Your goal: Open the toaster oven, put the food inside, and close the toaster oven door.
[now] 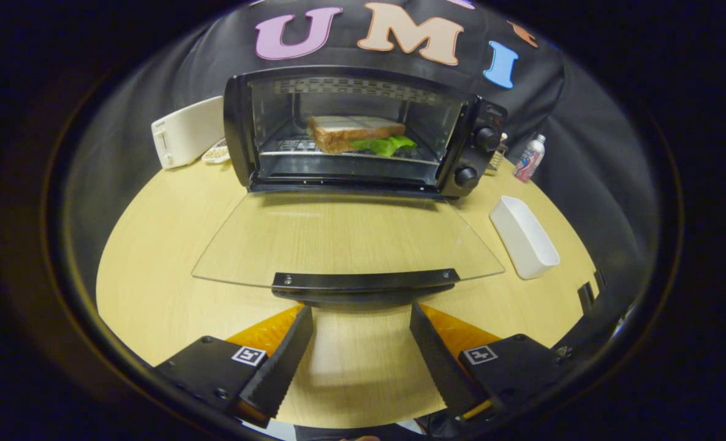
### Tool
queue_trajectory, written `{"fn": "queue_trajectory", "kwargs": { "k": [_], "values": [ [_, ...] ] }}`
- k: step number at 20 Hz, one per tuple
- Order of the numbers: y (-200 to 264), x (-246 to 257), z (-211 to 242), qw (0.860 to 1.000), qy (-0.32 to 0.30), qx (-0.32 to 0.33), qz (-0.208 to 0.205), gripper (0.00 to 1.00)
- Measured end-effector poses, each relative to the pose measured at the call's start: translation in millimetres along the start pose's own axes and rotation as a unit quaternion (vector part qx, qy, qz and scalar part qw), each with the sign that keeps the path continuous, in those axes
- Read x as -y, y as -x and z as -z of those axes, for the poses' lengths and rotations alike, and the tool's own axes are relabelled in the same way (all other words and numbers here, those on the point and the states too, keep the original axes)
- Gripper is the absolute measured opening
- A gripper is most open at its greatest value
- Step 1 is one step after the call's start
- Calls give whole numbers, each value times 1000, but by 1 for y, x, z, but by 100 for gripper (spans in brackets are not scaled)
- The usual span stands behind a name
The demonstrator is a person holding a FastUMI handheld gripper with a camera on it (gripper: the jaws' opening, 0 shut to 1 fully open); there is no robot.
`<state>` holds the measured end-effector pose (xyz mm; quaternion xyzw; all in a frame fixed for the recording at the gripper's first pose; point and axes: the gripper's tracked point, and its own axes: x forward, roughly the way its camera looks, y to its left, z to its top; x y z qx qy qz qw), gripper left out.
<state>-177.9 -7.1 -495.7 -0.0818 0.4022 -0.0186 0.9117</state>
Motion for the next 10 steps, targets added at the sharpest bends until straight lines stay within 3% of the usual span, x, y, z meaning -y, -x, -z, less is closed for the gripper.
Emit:
{"fn": "queue_trajectory", "kwargs": {
  "k": [10],
  "values": [
    [12,4,-32,999,-1,38,4,100]
  ]
}}
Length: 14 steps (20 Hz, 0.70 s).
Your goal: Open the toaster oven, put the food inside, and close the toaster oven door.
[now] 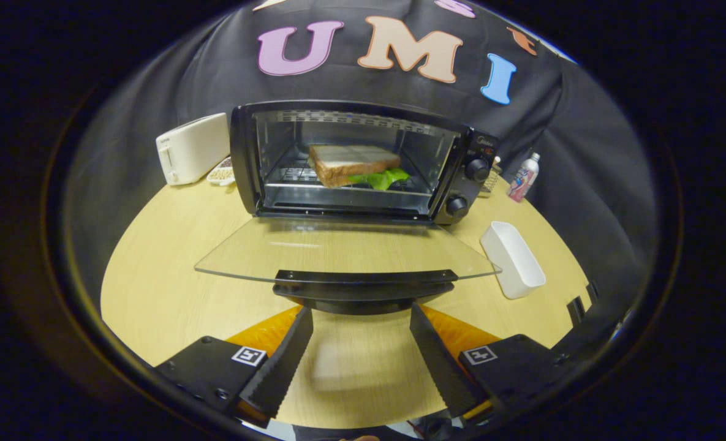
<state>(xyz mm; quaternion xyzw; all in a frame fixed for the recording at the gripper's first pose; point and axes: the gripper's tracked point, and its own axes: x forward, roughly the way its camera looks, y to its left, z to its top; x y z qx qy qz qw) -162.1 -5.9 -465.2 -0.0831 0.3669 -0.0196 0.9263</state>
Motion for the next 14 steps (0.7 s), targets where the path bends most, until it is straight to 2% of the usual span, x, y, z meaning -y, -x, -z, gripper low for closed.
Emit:
{"fn": "queue_trajectory", "kwargs": {
  "k": [14],
  "values": [
    [0,10,-62,998,-8,58,0,100]
  ]
}}
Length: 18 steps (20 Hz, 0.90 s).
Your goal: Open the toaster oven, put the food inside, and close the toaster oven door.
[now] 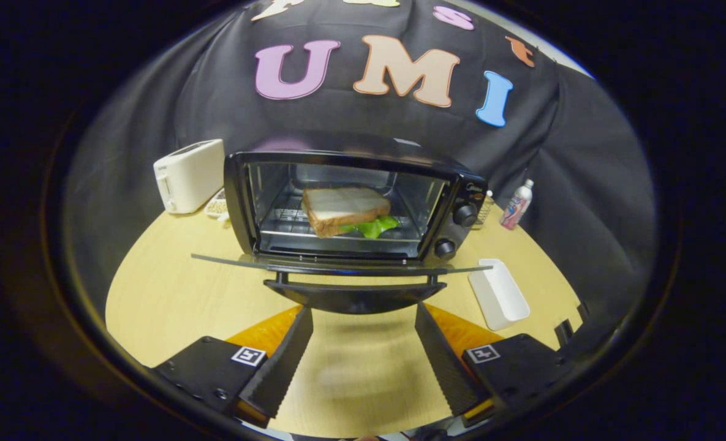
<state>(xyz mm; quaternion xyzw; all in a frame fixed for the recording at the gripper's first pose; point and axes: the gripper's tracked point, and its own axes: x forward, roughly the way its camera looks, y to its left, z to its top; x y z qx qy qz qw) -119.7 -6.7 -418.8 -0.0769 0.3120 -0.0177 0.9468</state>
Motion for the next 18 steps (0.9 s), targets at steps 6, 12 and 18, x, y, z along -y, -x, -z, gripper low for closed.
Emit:
{"fn": "queue_trajectory", "kwargs": {
  "k": [6,12,18],
  "values": [
    [-17,-5,-37,999,-26,30,-10,100],
    [-33,-17,-92,994,-58,80,-38,100],
    [-30,-23,-119,992,-59,105,-44,100]
  ]
}}
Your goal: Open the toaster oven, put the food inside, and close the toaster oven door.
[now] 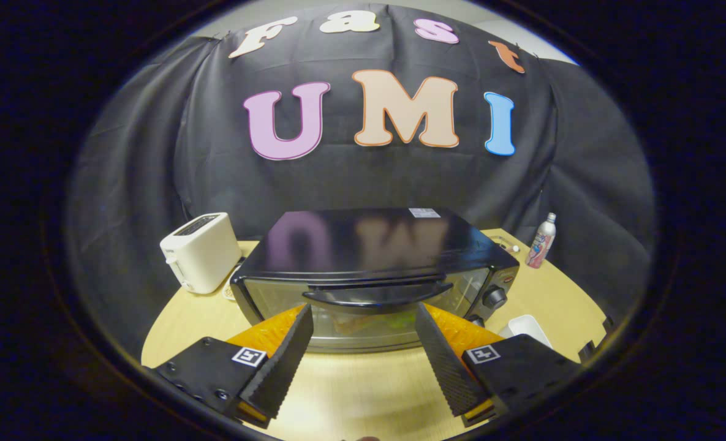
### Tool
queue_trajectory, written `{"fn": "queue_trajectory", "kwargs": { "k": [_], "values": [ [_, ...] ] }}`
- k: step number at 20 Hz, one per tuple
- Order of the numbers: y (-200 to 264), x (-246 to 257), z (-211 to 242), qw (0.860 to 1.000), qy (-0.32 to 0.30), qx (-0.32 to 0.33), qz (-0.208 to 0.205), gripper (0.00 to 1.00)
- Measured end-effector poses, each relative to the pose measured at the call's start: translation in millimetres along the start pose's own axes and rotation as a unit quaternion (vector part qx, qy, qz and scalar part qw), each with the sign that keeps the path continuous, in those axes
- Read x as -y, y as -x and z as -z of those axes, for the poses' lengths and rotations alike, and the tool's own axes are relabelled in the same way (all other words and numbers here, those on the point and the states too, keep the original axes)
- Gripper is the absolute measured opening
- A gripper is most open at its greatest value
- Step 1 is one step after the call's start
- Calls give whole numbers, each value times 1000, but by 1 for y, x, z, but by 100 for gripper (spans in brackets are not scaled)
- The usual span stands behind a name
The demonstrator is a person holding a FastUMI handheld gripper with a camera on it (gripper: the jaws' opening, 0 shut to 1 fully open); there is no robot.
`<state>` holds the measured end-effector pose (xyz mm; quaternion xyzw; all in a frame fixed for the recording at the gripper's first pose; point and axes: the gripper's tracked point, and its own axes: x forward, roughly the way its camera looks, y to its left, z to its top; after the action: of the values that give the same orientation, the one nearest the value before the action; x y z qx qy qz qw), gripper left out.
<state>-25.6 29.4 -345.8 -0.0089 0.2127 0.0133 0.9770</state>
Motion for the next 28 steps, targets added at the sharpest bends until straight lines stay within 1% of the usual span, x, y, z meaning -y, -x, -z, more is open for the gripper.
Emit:
{"fn": "queue_trajectory", "kwargs": {
  "k": [3,6,9,12,17,22,26,28],
  "values": [
    [8,2,-10,1000,1,9,0,100],
    [20,4,-29,1000,1,28,-1,100],
    [37,5,-68,998,13,62,-2,100],
    [56,2,-117,994,19,107,-11,100],
    [88,2,-197,987,35,154,-21,100],
    [112,4,-268,978,8,205,-34,100],
    [122,4,-295,973,-19,223,-54,100],
    [122,11,-301,972,-18,228,-51,100]
  ]
}}
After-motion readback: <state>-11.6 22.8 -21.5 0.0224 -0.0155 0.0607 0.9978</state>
